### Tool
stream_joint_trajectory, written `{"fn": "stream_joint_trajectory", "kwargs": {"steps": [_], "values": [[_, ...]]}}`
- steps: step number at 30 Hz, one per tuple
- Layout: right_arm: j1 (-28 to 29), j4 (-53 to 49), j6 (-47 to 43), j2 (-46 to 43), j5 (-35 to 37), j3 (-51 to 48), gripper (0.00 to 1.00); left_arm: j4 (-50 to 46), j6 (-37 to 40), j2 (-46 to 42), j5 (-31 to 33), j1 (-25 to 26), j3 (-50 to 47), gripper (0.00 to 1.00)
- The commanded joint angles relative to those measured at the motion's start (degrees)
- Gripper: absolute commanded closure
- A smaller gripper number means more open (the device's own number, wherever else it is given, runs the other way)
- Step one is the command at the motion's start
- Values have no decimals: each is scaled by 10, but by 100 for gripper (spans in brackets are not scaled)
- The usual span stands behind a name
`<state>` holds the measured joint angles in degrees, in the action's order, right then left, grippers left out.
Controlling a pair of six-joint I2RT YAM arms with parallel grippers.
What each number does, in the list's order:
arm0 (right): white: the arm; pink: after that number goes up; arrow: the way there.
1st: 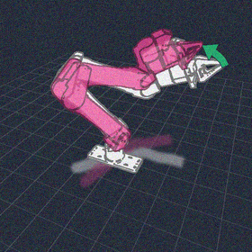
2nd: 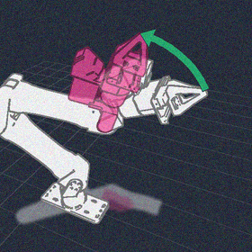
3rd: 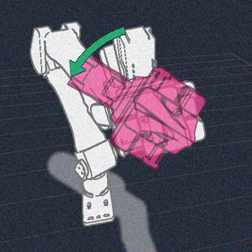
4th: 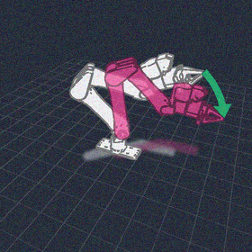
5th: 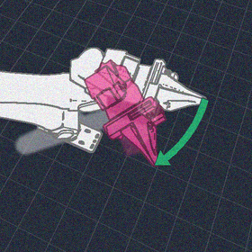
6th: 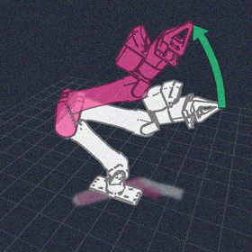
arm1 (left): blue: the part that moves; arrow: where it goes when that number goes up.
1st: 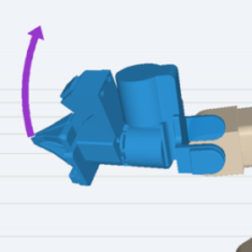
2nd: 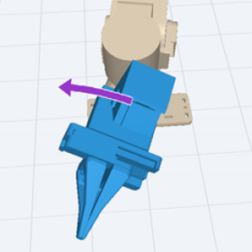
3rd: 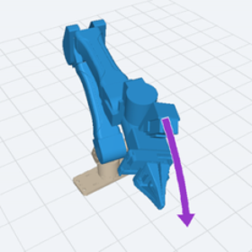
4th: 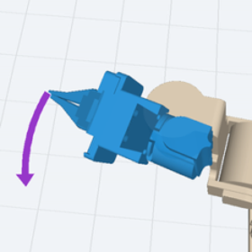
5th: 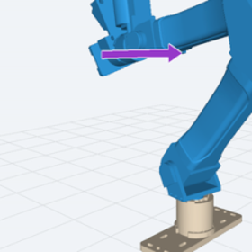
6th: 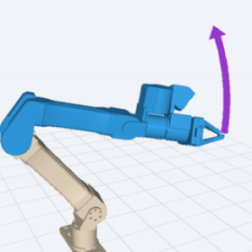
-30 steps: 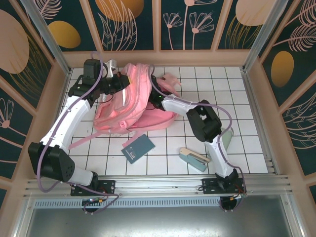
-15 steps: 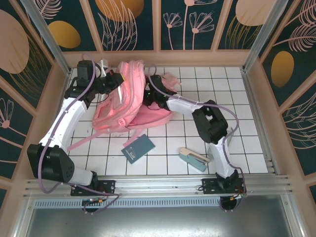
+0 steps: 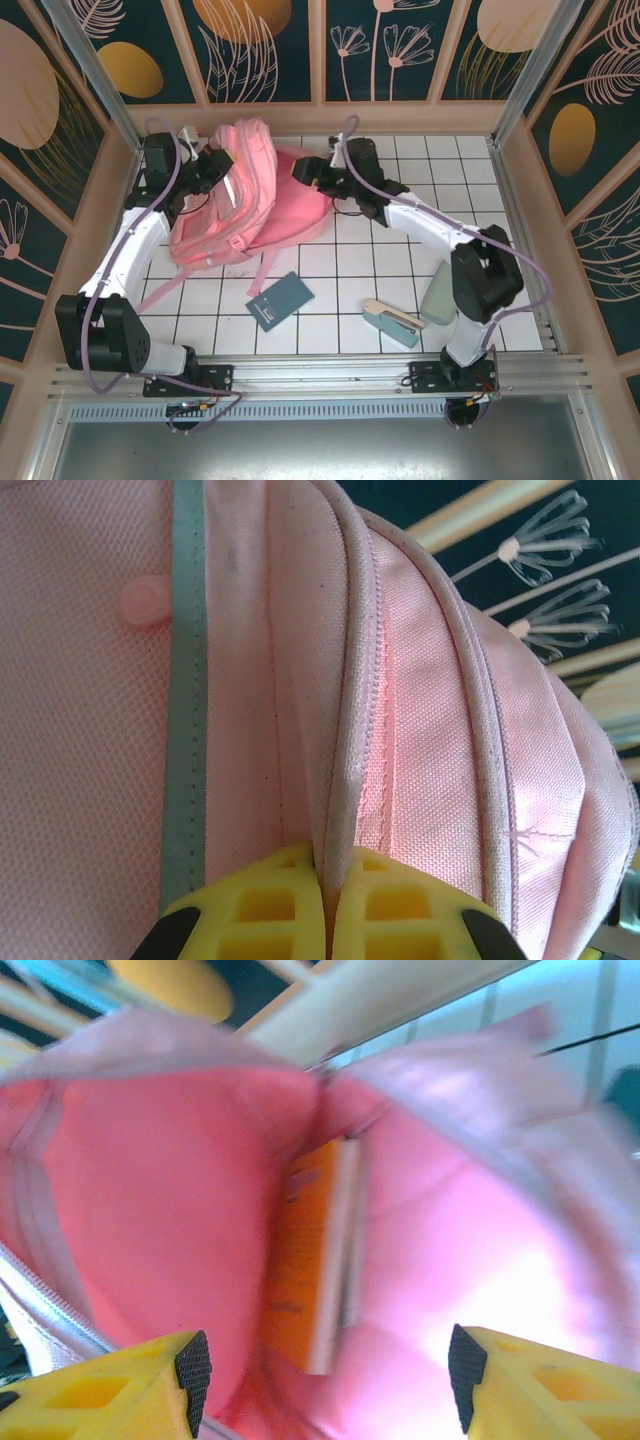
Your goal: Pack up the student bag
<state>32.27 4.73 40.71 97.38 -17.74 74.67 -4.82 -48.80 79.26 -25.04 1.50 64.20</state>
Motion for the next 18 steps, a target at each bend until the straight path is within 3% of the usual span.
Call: {"fn": "stream_joint_trajectory", "kwargs": {"steps": [1, 5, 10, 18], "values": [[-32, -81, -50, -18, 86, -14, 36, 58, -24, -19, 64, -19, -20, 100], [-70, -143, -77, 0, 137, 5, 34, 58, -17, -39, 110, -22, -44, 100], [-102, -202, -118, 57, 141, 62, 30, 78, -24, -67, 139, -23, -81, 100], [-64, -263, -177, 65, 146, 67, 28, 64, -10, -118, 200, -27, -115, 100]]}}
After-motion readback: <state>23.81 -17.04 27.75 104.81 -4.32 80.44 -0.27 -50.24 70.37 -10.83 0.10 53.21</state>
